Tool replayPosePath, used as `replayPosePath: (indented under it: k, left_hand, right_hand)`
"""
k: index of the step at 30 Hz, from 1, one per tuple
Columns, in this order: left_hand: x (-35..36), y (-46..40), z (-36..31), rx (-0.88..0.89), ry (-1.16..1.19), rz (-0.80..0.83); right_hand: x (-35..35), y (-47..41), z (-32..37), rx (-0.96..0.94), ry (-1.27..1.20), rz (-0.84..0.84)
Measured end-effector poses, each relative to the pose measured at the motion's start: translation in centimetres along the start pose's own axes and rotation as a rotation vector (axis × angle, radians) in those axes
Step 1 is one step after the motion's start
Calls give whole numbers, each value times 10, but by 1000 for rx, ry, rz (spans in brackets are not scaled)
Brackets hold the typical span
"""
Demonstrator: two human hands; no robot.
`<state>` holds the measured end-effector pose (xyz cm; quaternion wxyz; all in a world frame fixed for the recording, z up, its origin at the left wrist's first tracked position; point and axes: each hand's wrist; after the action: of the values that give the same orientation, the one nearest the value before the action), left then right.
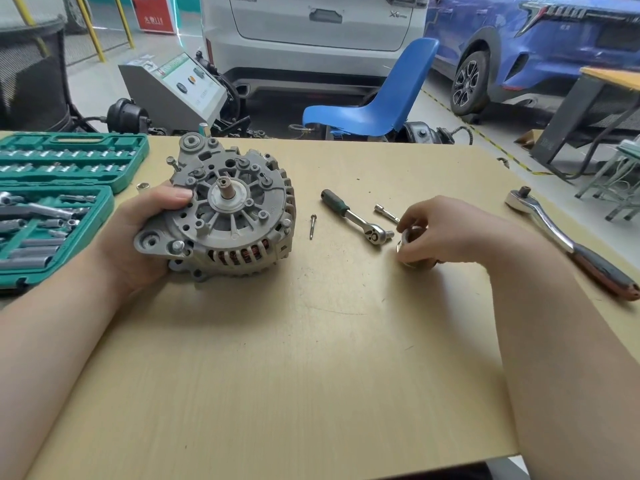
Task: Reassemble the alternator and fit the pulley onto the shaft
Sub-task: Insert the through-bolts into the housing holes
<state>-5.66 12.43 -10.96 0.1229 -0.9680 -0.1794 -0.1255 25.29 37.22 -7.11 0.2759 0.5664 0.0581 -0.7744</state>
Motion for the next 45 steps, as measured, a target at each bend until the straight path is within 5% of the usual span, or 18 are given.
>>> replayPosePath:
  k: [6, 10, 14, 21, 29, 37, 41, 45]
  left_hand:
    - [-10, 6, 1, 81, 56, 56]
    - [-14, 10, -1, 175, 14, 10]
    - [-16, 15, -3, 199, -18, 18]
    - [-17, 17, -9, 149, -52, 127]
    - [-21, 18, -11, 165, -37, 230]
    - [-12, 14, -12, 135, 29, 157]
    - [-9, 12, -13, 115, 11, 99]
    - [-9, 11, -14, 100, 28, 94]
  right_hand:
    - [8, -24, -10, 34, -93, -215]
    - [19, -24, 2, 61, 75, -360]
    - [48, -4, 51, -322, -40, -578]
    - [101, -6, 110, -311, 163, -279]
    - [82, -5, 105, -290, 306, -247]
    - [63, 8, 104, -237, 523, -87]
    - [61, 5, 94, -272, 252, -60]
    - [59, 11, 98, -516, -536, -306]
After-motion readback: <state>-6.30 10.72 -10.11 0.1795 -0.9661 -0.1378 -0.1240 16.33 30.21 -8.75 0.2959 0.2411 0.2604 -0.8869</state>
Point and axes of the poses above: each hand's wrist, its own y-axis away from the middle knuckle, its own x-axis out of the palm, z = x × y, and after that the axes turned 9 degrees about x, right-handed
